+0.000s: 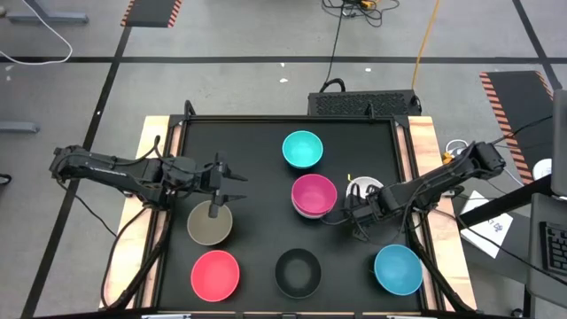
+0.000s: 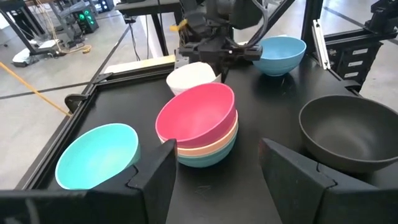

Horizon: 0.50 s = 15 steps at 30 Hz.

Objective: Nest bowls inside each other
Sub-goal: Stack the white bowl on top of the pink bowl

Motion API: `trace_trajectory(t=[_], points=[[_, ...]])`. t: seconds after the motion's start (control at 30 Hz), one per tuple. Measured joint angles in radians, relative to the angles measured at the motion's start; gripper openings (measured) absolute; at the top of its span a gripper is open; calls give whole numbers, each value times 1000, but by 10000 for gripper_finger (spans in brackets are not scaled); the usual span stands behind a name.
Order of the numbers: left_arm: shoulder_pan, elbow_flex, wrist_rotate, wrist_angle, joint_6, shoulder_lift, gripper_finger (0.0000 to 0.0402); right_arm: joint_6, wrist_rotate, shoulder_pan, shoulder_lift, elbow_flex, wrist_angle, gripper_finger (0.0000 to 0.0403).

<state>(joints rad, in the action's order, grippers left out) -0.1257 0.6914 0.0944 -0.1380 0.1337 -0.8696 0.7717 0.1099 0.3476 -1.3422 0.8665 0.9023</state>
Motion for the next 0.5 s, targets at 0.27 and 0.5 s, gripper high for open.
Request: trace_trajectory(t=[0.27, 0.5], points=[[-1, 0, 0, 0, 2, 0, 230, -135, 201, -48, 20, 115, 71, 0], [-1, 0, 0, -1, 1, 0, 230, -312, 254, -134, 19, 249, 110, 0]])
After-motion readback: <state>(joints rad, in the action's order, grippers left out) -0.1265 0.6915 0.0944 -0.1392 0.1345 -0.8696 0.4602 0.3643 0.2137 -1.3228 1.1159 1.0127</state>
